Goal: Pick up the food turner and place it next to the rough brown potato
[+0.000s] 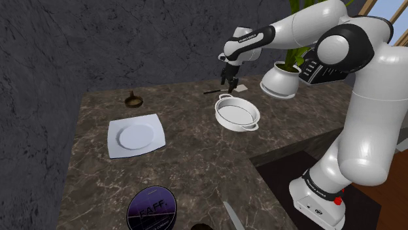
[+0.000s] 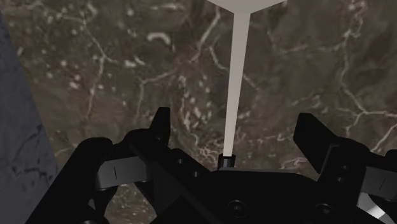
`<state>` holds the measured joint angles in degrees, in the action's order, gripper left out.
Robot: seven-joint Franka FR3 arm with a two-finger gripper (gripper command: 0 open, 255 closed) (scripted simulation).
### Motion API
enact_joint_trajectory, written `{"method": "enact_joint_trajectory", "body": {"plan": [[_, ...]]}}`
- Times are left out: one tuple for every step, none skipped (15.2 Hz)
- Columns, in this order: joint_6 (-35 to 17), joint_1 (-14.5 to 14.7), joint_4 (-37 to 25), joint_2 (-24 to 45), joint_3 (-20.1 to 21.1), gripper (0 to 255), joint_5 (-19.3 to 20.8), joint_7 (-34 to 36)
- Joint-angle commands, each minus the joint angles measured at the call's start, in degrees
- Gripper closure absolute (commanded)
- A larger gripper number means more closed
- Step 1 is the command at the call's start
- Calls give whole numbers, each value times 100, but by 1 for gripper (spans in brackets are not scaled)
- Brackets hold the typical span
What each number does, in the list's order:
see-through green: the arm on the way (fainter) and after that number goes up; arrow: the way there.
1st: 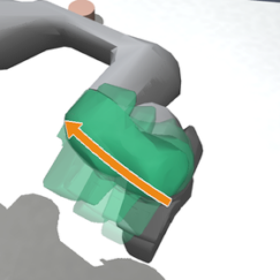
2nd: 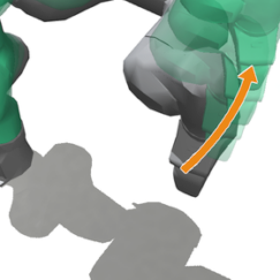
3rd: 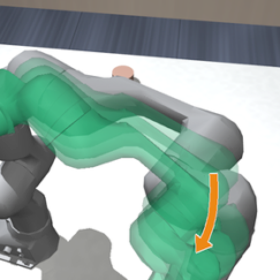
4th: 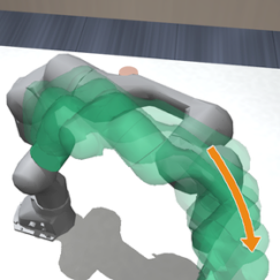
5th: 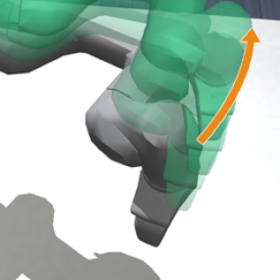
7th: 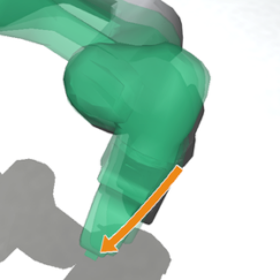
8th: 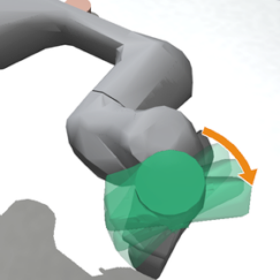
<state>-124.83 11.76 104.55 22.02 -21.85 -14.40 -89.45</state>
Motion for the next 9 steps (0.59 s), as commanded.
{"method": "enact_joint_trajectory", "body": {"plan": [[0,0,0,0,0,0,0,0],[0,0,0,0,0,255,0,0],[0,0,0,0,0,255,0,0],[0,0,0,0,0,255,0,0],[0,0,0,0,0,255,0,0],[0,0,0,0,0,255,0,0],[0,0,0,0,0,255,0,0],[0,0,0,0,0,255,0,0],[0,0,0,0,0,255,0,0]]}}
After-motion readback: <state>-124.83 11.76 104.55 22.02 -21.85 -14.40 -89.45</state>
